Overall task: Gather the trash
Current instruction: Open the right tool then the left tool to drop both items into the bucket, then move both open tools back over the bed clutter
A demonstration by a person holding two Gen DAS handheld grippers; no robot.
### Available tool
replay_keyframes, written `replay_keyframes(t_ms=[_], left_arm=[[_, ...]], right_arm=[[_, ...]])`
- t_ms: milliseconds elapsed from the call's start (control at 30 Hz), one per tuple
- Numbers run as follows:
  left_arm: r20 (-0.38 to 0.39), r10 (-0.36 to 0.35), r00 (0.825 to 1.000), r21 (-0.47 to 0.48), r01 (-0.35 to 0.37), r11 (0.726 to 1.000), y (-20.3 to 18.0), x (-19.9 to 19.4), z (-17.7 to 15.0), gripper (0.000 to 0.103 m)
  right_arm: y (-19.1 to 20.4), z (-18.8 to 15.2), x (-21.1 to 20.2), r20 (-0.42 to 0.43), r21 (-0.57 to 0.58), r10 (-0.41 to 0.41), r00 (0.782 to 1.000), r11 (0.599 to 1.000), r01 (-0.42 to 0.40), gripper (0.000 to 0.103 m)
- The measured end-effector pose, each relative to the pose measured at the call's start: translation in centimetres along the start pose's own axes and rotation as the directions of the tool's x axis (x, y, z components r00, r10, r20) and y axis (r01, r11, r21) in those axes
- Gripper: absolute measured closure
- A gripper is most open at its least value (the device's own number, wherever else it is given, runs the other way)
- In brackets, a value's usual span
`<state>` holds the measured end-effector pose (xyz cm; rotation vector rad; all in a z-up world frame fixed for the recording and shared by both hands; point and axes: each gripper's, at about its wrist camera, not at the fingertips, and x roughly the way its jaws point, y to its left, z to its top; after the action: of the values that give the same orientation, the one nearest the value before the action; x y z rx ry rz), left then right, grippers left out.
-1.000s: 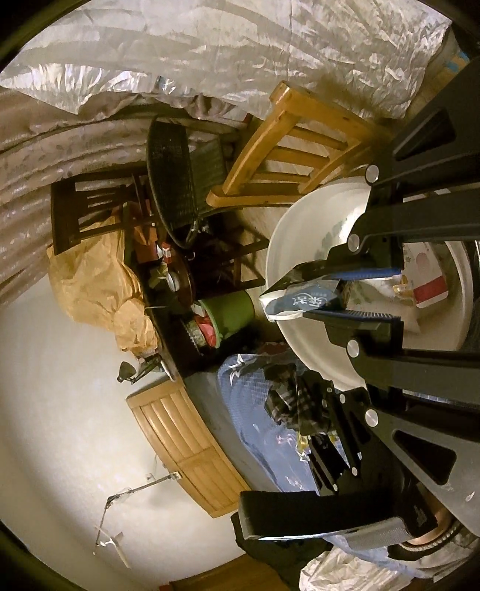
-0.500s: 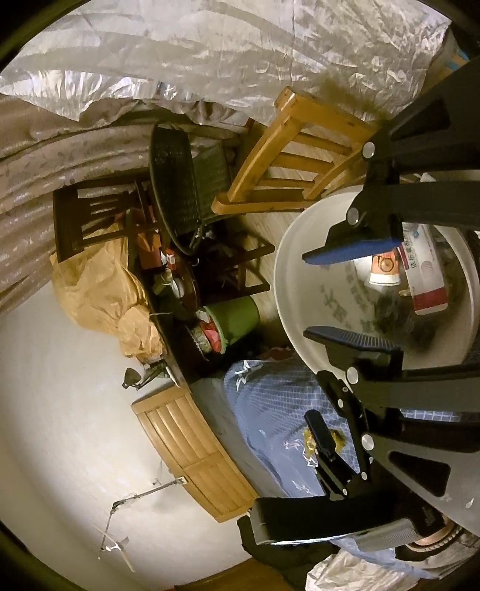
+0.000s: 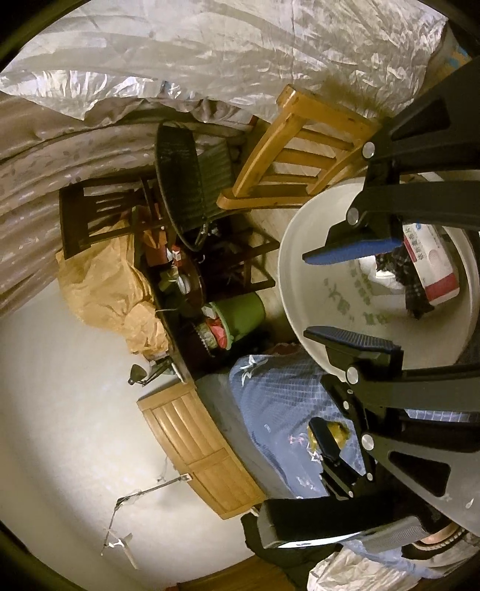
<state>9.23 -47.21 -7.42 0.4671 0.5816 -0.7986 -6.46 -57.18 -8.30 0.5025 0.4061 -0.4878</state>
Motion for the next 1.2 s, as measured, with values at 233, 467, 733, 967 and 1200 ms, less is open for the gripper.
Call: replay_keyframes(t_ms=[233,467,733,967,1200], left_arm=[[0.015,0.060,0.998,-0.086,-0.058,0.995,4.1,-3.5,-2.2,0.029],[0.032,0.107,0.994,-0.211,-0.098,0.973,10.7,-8.5,-4.9,0.026],[0.048,0.207,0.977,-0.361,-0.177,0.916,19.3,-14.5,-9.3,0.022],[-0.011,0.296,0.955,-0.463,-0.268,0.845,27.0,-18.7,-16.6,0.021],[-0.081,0.261,0.962,-0.538,-0.263,0.801,32.8,-21.1,-25.9,0.021]], right_arm=[[3.7,-1.1,-1.1,0.054,-0.033,0.035,0.998,0.999,-0.033,0.067],[9.7,-2.6,-1.5,0.046,-0.087,0.106,0.993,0.991,-0.101,0.065],[18.5,-4.8,-1.9,0.000,-0.182,0.199,0.980,0.964,-0.196,0.060],[27.2,-8.1,-1.7,-0.089,-0.277,0.284,0.955,0.914,-0.298,0.049],[33.6,-12.9,-0.1,-0.231,-0.314,0.339,0.912,0.861,-0.400,0.039]])
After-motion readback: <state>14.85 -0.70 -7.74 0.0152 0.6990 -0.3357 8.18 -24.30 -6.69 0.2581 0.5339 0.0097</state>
